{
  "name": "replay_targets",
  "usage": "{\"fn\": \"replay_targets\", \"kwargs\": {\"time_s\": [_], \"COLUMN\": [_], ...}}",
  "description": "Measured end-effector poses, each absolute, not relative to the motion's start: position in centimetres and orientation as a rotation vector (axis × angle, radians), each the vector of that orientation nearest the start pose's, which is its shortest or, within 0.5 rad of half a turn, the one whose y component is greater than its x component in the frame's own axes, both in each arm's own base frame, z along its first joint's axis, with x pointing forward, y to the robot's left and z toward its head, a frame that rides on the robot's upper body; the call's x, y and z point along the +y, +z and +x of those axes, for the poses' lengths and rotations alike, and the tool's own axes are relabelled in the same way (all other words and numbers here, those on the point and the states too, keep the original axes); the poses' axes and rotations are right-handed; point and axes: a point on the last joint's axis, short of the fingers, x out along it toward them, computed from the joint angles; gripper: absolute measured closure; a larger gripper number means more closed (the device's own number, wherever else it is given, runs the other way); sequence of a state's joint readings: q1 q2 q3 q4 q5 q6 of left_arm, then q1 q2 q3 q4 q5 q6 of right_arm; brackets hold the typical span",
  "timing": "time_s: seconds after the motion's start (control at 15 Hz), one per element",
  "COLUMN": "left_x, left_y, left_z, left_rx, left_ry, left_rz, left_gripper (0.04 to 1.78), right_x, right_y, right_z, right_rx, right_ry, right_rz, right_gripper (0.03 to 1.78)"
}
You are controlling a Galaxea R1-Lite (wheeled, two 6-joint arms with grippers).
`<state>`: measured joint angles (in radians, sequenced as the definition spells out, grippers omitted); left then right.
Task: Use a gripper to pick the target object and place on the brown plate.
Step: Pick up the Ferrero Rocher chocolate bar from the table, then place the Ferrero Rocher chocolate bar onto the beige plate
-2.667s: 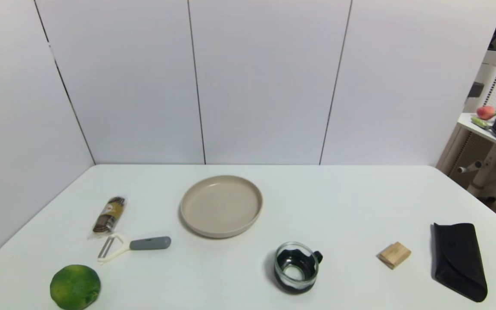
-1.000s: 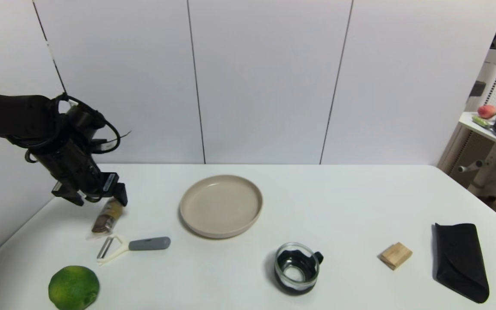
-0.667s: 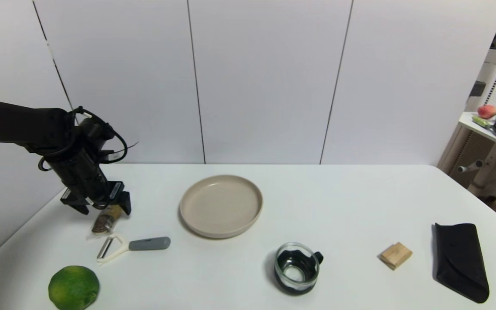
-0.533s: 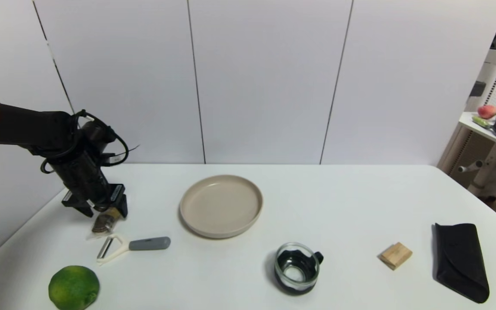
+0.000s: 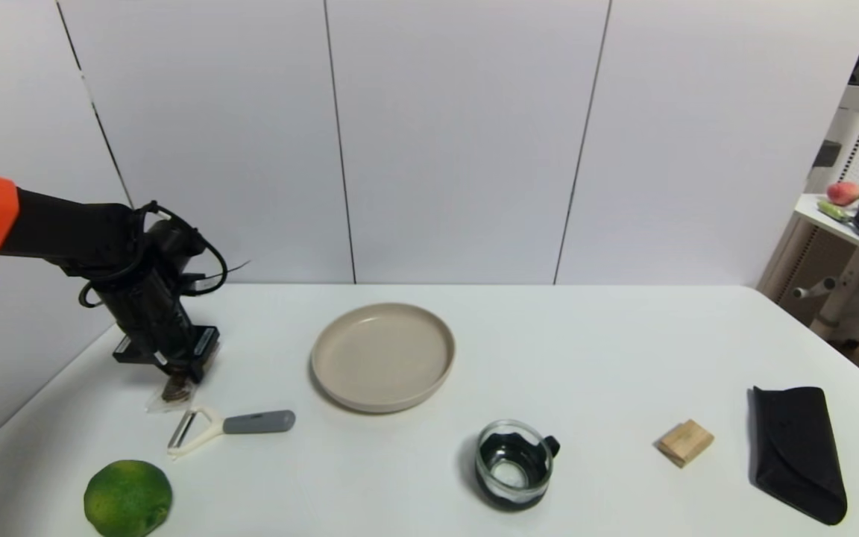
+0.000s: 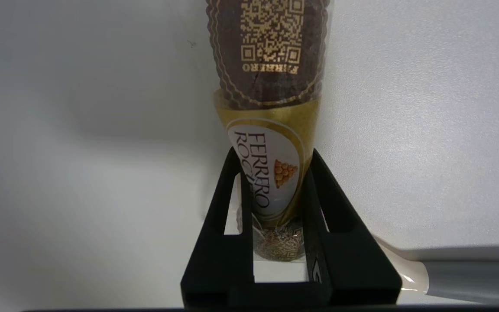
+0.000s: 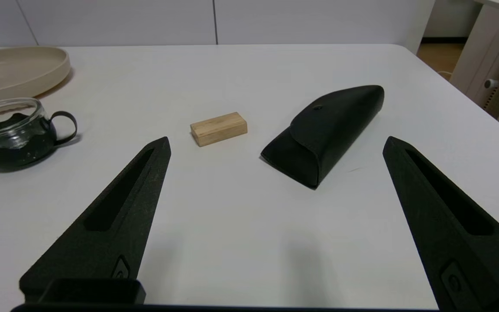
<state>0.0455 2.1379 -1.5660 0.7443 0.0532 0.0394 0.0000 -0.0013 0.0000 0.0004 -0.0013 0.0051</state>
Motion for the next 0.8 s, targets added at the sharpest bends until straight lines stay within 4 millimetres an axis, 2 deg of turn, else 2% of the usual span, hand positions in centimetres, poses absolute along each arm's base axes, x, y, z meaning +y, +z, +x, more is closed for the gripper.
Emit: {"fn": "replay_targets", "kwargs": {"time_s": [0.2, 0.33, 0.47, 0.6, 0.8], "left_x": [1.2, -0.9, -4.1, -8.1, -14.1], "left_y": [14.4, 17.1, 19.5, 21.4, 22.5], "left_z": [37.0, 36.5, 35.8, 34.9, 33.5], "left_rx": [1.257, 1.171, 1.088, 1.013, 0.936], "left_ry": [0.028, -0.037, -0.136, -0.254, -0.418], "left_rz": [0.064, 0.085, 0.115, 0.156, 0.224], "left_gripper": [1.47, 1.47, 1.47, 1.47, 1.47], "right_x": [0.0, 0.0, 0.0, 0.0, 0.0], "right_y": [7.5, 7.5, 7.5, 7.5, 7.5], "right_z": [-2.3, -2.3, -2.3, -2.3, -2.3], "right_rx": [0.000, -0.001, -0.001, 0.000, -0.001], "right_ry": [-0.001, -0.002, -0.001, -0.002, -0.002], "right_rz": [0.005, 0.005, 0.005, 0.005, 0.005], "right_gripper": [0.12, 0.12, 0.12, 0.12, 0.12]}}
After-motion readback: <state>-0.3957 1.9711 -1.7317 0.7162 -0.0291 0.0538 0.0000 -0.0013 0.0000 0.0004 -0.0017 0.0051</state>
